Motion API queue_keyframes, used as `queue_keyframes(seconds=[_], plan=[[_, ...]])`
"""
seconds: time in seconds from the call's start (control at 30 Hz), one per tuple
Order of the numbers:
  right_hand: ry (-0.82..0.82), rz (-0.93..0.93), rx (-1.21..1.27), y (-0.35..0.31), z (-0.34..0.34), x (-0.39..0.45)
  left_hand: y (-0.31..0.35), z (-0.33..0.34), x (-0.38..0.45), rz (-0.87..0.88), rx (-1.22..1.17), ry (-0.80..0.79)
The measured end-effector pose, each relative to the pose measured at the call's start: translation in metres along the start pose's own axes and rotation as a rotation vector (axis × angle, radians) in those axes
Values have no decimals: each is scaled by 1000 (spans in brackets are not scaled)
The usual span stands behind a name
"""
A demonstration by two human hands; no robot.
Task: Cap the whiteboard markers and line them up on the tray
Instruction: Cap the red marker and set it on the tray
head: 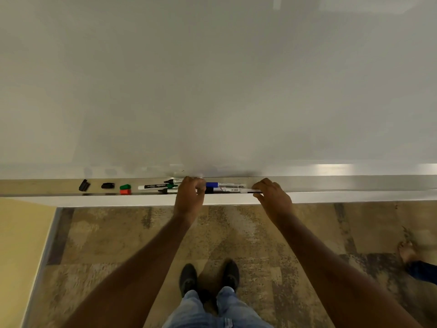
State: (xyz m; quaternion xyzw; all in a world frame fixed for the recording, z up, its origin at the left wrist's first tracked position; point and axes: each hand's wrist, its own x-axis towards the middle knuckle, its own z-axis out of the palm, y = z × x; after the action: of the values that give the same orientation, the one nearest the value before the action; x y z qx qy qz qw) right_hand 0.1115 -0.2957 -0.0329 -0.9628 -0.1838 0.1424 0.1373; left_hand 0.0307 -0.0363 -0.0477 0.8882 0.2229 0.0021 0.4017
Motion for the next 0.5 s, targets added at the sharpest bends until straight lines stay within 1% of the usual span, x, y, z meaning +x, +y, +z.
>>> queue_keyframes(seconds=[0.17, 0.27, 0.37, 0.43, 0.5], plan=[[61, -17, 157, -9, 10, -9, -47, -43, -10, -31, 43, 80], [105, -64, 141, -17, 15, -14, -77, -75, -11, -100, 93, 176], [94, -90, 161, -26, 20, -16, -102, -106, -6, -227, 84, 303], [79, -58, 264, -33, 22, -17, -115, -121, -2, -328, 92, 367], [43, 2, 415, -42, 22, -17, -125, -131, 3, -450, 154, 355]])
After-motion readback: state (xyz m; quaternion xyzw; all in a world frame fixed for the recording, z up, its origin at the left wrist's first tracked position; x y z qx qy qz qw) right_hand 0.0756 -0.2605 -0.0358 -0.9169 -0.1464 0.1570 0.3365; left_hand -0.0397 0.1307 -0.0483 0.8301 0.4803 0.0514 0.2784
